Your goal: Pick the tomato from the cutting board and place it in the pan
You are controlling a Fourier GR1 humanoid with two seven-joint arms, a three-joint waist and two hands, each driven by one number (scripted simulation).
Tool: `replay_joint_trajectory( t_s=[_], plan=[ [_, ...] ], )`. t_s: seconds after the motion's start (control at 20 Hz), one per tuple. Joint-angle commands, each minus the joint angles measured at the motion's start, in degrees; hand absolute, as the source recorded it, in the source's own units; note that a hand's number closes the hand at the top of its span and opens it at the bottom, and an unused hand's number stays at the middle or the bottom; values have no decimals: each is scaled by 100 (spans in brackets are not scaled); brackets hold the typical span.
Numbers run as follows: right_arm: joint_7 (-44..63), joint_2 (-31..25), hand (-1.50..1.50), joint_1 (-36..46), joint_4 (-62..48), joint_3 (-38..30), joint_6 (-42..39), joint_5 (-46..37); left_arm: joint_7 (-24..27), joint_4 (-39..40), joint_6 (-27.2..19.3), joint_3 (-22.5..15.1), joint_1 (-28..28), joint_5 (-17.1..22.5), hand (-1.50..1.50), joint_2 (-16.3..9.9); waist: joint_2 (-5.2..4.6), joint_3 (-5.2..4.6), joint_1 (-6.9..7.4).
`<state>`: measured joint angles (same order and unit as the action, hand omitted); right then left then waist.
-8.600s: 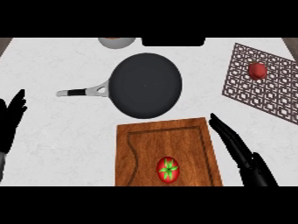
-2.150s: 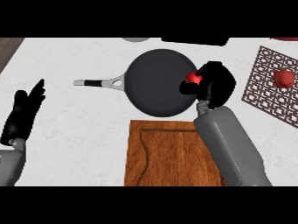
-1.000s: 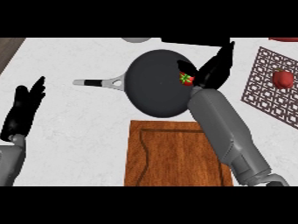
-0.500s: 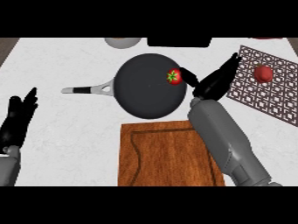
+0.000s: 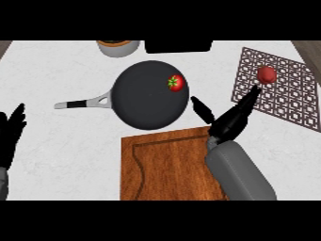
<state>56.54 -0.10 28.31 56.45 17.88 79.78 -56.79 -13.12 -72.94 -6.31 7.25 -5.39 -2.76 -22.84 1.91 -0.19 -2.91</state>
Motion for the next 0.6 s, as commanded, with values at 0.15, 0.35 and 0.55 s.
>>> replay_joint_trajectory(
  t_s=[0.15, 0.35, 0.55],
  plan=[
    [3, 10, -150, -2084, 2064, 761, -256, -545, -1, -22, -13, 116, 133, 22, 0, -59, -12, -6, -200],
    [-10, 10, -150, -3138, 3392, 927, -713, -1117, -64, -197, 59, 104, 188, 78, 0, -50, -46, -6, -120],
    [-302, -33, -150, -4760, 4818, 1411, -829, -1682, -90, -294, -13, 48, 168, 33, 0, 48, -95, 1, -77]
  ],
)
